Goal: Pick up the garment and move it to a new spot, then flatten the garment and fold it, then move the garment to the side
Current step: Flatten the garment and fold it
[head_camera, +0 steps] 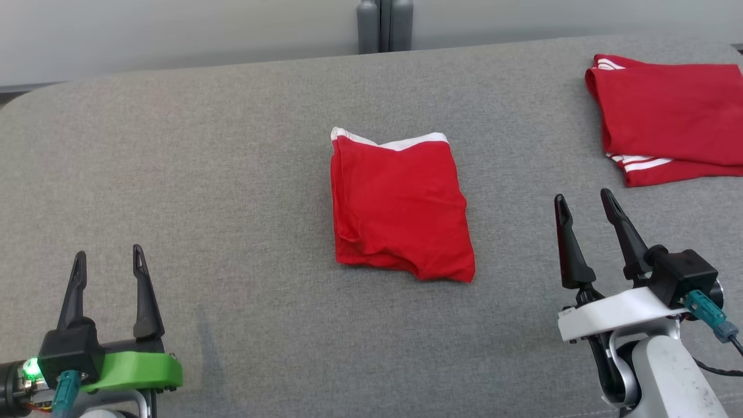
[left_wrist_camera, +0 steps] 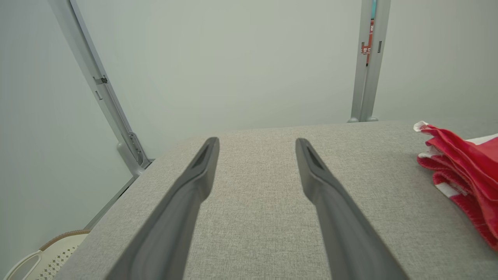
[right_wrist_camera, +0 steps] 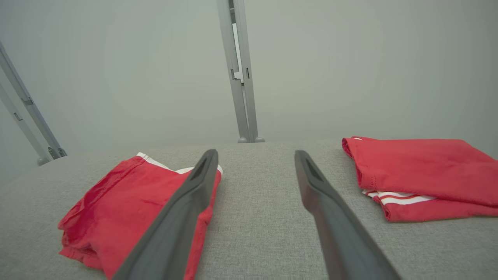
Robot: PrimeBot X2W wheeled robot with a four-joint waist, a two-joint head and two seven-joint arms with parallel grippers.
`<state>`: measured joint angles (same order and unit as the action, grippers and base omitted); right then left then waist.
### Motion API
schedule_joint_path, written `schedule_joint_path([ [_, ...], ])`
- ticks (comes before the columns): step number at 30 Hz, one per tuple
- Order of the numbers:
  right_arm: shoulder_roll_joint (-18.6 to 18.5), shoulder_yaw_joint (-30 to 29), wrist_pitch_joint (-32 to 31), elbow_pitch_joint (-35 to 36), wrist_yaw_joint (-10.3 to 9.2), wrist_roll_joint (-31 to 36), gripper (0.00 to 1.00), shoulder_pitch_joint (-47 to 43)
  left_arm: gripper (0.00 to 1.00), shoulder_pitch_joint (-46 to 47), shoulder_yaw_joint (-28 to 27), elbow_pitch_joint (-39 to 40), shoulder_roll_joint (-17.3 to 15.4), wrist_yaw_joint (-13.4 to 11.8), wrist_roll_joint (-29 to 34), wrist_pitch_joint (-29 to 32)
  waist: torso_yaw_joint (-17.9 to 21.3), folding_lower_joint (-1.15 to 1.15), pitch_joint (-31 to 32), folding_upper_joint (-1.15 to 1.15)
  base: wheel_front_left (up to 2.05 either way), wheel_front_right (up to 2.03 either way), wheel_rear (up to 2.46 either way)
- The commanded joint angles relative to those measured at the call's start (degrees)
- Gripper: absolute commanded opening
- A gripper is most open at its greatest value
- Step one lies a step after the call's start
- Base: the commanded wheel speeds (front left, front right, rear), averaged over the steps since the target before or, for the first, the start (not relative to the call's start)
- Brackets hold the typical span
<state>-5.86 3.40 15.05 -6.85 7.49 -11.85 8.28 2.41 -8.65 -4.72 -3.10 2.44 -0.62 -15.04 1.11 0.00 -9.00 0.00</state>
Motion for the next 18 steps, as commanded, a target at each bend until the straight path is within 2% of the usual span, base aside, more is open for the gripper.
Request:
schedule_joint_path([
  [1, 0.2, -0.28, 0.14, 0.34, -0.01, 0.64, 1.0, -0.9, 1.0, -1.28, 0.07, -0.5, -0.46, -0.16, 0.22, -0.16, 0.06, 0.0, 0.91, 0.0, 0.0, 0.0, 0.0],
  [18, 1.24, -1.1, 0.14, -3.18, -0.01, 1.98, 1.0, -2.82, 1.0, -2.64, 0.37, -3.59, -0.97, 0.6, -0.83, -0.15, -0.43, 0.0, 4.77, 0.0, 0.0, 0.0, 0.0],
])
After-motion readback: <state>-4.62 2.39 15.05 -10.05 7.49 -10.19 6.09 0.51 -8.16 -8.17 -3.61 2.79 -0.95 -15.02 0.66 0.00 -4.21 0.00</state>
